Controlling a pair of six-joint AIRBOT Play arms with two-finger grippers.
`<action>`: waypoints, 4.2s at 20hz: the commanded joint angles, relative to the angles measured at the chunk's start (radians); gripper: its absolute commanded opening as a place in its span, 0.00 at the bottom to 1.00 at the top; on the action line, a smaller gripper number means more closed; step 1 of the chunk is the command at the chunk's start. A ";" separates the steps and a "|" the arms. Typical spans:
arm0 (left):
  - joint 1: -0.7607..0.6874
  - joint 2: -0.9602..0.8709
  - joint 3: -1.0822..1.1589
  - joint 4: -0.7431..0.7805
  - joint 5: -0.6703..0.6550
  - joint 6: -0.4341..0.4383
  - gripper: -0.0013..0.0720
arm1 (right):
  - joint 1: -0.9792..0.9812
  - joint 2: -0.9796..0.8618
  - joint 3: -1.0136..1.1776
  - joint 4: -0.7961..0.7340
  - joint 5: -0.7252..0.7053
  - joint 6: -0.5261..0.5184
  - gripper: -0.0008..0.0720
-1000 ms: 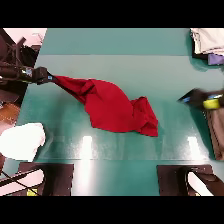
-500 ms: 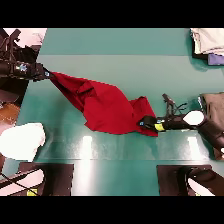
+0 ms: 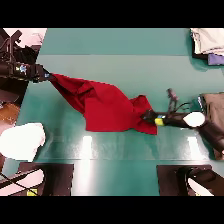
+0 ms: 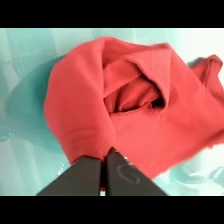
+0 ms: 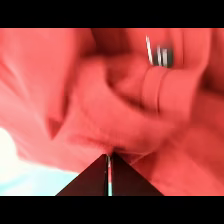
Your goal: Fold the shirts.
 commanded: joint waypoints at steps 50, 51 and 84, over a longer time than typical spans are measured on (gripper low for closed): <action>-0.240 0.001 -0.028 0.087 -0.095 0.023 0.05 | -0.650 -0.389 0.157 0.054 0.278 -0.750 0.55; -0.240 0.001 -0.028 0.087 -0.098 0.023 0.05 | -0.641 -0.376 0.157 0.064 0.269 -0.754 0.54; -0.186 0.329 0.828 0.064 0.242 -0.157 0.05 | -0.958 0.227 1.255 0.055 0.348 -0.447 0.04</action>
